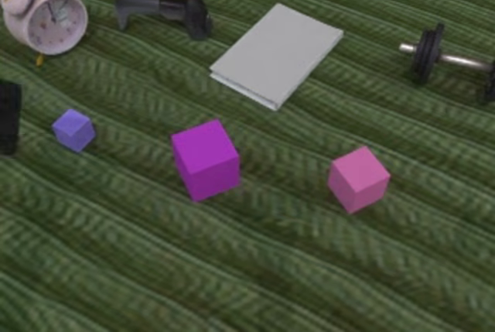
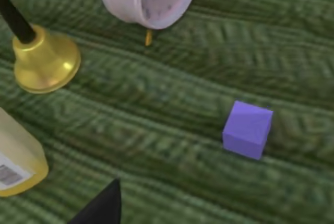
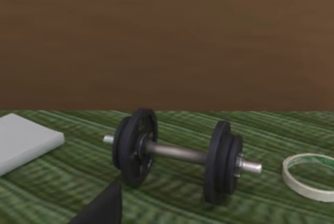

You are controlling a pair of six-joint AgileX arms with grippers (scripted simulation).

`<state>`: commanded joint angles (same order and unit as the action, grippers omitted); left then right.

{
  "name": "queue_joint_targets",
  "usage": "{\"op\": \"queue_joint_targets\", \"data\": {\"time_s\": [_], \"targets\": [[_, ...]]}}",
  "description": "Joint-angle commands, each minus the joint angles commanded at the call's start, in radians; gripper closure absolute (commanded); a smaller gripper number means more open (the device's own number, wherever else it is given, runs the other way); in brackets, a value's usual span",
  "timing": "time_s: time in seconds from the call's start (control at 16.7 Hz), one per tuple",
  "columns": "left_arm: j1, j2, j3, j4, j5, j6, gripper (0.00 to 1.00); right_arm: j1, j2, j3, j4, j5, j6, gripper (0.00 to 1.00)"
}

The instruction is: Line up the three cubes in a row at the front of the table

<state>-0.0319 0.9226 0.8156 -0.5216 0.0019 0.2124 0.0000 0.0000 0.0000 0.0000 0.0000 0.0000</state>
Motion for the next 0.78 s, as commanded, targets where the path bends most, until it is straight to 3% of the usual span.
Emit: {"op": "queue_joint_targets", "data": {"time_s": [0.42, 0.78], "targets": [[-0.022, 0.808, 0.612, -0.419, 0.0, 0.158, 0.0, 0.0, 0.0, 0.0, 0.0, 0.0, 0.0, 0.0], [-0.034, 1.231, 1.0, -0.653, 0.001, 0.254, 0.0, 0.0, 0.0, 0.0, 0.0, 0.0, 0.0, 0.0]]}}
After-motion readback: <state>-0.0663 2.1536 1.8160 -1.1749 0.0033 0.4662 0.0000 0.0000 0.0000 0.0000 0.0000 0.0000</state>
